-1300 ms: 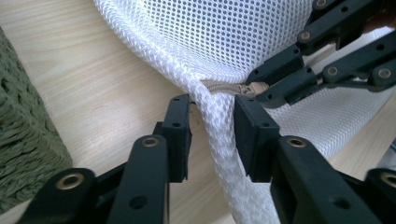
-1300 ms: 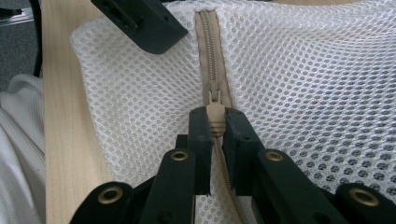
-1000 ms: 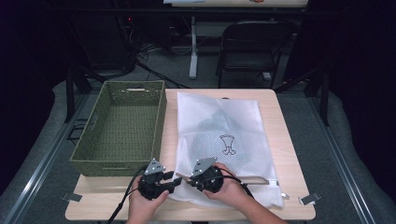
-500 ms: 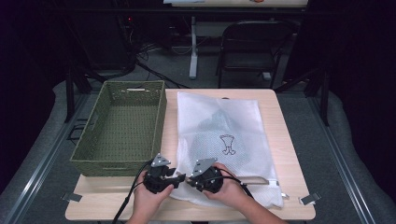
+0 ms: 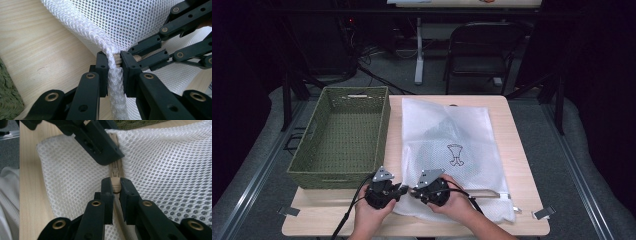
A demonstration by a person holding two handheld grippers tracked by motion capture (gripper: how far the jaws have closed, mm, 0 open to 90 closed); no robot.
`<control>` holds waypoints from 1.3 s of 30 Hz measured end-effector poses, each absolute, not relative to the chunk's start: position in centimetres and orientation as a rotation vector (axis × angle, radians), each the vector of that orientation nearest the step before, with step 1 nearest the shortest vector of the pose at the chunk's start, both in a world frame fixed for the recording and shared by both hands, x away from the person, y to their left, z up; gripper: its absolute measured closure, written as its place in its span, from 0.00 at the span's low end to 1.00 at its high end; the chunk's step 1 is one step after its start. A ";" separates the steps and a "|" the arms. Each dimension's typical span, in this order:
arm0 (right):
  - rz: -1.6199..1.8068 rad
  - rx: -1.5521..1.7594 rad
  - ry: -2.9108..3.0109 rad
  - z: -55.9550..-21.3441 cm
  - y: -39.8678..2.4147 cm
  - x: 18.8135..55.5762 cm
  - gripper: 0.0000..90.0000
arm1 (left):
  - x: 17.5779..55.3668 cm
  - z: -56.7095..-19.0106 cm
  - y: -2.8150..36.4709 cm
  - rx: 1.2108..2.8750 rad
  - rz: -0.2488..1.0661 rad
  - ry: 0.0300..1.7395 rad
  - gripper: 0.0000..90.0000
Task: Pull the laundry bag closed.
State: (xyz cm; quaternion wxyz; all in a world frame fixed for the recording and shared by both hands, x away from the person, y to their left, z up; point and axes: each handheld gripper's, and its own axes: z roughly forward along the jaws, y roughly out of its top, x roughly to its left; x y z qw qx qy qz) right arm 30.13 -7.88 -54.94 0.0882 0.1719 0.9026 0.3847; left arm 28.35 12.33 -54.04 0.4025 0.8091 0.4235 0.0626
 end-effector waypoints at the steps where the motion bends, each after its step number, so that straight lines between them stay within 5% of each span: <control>1: 1.152 0.508 2.682 -54.9 -7.9 30.2 0.91 | 28.3 -54.0 12.3 2.041 0.146 1.077 0.88; 39: 1.174 0.515 2.686 -54.8 -7.9 30.4 0.91 | 28.1 -54.0 12.7 2.037 0.174 1.056 0.91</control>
